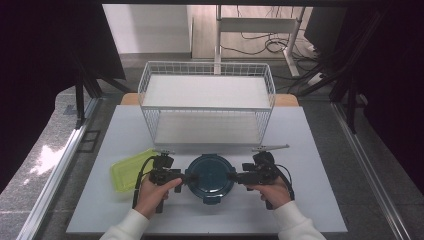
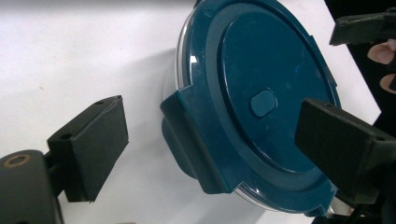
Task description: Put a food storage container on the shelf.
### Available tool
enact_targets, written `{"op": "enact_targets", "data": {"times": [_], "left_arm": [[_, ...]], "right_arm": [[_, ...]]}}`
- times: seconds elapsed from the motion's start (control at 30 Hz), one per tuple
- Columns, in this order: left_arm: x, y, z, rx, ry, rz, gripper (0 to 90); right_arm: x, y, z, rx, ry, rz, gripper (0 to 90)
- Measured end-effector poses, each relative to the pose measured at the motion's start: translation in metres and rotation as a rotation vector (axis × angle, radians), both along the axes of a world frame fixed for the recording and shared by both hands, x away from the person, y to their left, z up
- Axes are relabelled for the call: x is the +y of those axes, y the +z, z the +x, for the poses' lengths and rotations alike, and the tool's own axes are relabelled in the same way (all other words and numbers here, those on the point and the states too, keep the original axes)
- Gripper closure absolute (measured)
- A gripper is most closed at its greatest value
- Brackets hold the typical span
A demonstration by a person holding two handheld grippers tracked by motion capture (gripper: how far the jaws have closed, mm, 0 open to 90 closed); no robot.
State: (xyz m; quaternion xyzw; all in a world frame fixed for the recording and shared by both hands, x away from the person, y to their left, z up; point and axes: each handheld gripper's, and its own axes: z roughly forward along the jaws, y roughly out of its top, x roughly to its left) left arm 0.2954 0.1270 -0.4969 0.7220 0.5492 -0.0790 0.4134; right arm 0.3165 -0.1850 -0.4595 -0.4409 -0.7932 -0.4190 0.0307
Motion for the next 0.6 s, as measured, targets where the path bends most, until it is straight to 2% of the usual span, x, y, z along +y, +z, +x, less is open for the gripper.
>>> {"op": "enact_targets", "data": {"times": [0.27, 0.37, 0.6], "left_arm": [[-0.002, -0.002, 0.001, 0.009, -0.005, -0.015, 9.8], [-0.004, -0.003, 0.001, 0.014, -0.010, -0.006, 9.7], [-0.006, -0.008, 0.003, 0.034, -0.008, -0.012, 8.5]], "right_arm": [[0.002, -0.007, 0.001, 0.031, 0.004, 0.013, 11.6], [0.003, -0.008, 0.001, 0.035, 0.007, 0.016, 11.1], [0.004, -0.012, 0.003, 0.065, 0.011, 0.048, 10.3]]}}
